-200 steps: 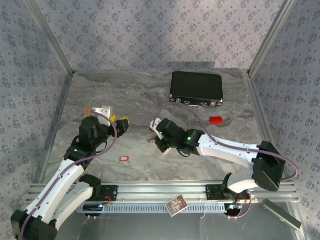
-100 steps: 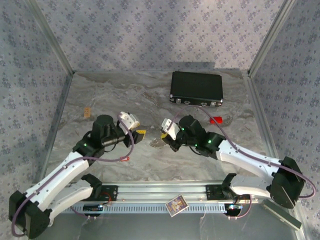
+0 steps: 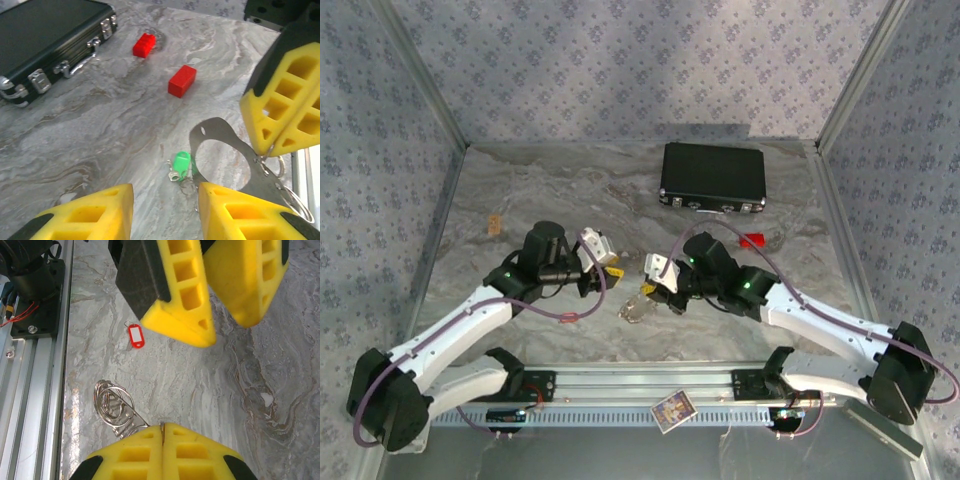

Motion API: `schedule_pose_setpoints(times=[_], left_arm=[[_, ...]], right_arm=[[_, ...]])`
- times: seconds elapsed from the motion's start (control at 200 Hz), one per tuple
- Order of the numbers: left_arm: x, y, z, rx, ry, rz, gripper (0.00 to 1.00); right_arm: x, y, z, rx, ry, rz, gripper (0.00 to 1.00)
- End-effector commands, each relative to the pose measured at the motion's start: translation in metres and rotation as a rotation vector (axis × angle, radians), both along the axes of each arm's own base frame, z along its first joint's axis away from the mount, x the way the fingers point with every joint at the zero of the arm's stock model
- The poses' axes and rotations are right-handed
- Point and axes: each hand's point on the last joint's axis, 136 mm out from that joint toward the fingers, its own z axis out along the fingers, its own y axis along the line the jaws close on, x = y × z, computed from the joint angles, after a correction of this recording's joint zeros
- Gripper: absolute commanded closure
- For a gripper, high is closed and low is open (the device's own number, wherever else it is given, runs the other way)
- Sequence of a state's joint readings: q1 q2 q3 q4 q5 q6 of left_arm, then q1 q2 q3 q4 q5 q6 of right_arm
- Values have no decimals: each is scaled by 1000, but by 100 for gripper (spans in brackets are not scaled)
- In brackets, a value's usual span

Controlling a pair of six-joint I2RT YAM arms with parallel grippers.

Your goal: Put the keys on the keyring

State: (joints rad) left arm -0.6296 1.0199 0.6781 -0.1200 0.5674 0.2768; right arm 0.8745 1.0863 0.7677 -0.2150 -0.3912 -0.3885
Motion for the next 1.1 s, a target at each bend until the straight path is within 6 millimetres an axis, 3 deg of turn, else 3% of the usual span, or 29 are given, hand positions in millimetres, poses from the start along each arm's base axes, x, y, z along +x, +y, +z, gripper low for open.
schedule_pose_setpoints(times=[0.0, 0.165, 0.3, 0.465, 0.75, 1.094], left_arm=[[-10, -11, 8, -50, -38, -90, 62], [-7, -20, 1, -65, -32, -99, 61], [-11, -25, -13, -45, -6, -109, 60], [-18, -26, -17, -52, -19, -123, 61], [-20, -27, -20, -54, -43, -140, 64], [-42, -36, -27, -45, -83, -259, 67]], right_arm=[[-6, -2, 7, 2, -12, 40, 100], [-15, -7, -5, -61, 52, 58, 100], [-17, -9, -8, -69, 73, 51, 100], [-17, -11, -13, -76, 79, 43, 100], [-15, -10, -5, -18, 33, 43, 100], [-10, -8, 0, 3, 17, 35, 100]])
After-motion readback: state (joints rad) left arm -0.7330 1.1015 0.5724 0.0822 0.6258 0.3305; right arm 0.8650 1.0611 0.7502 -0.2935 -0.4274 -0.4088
